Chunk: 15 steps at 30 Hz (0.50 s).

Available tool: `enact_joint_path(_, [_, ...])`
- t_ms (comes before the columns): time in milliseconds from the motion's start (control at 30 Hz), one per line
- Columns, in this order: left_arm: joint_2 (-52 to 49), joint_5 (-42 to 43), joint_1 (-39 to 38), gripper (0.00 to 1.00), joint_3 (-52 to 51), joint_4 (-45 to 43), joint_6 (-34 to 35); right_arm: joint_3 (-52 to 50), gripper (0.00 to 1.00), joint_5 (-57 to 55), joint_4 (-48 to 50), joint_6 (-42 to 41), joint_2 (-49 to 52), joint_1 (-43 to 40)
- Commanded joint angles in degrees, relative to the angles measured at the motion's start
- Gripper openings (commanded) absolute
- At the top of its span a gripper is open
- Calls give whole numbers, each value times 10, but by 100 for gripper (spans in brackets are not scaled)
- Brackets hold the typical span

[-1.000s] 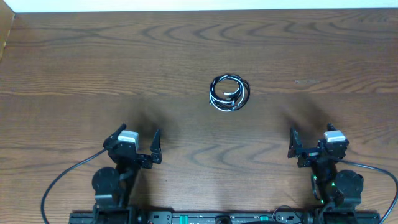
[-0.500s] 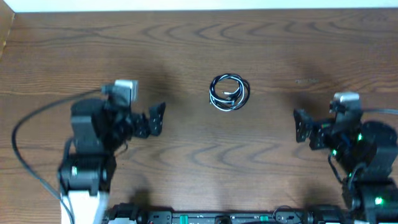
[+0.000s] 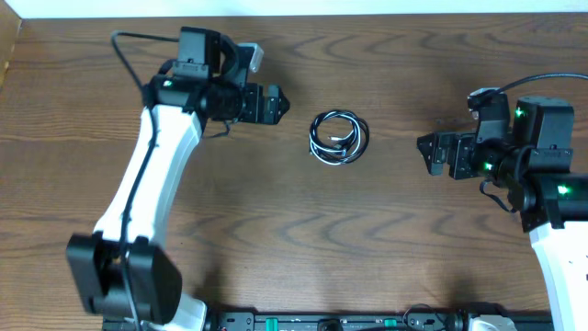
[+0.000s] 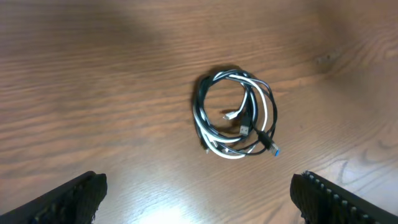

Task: Untangle cables
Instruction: 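Reach the left gripper to the black-and-white cable coil and grasp it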

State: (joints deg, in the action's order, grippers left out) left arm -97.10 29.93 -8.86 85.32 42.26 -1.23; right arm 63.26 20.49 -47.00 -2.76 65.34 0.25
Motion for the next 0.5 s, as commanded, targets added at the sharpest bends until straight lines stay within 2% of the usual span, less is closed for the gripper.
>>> enact_joint_path(0, [-60,38,-24,91,7,-42,7,12,99,37,-1,0,10,2])
enact_joint_path(100, [-100,-18,-56,84,7,-75,42,12,96,37,-2,0,14,2])
enact_joint_path(267, [-173,-197,-138,79,7,-125,132,11,86,36,-2,0,14,2])
enact_joint_path(467, [-228,-291,-189,63,7,-186,192,11,79,36,-6,0,14,2])
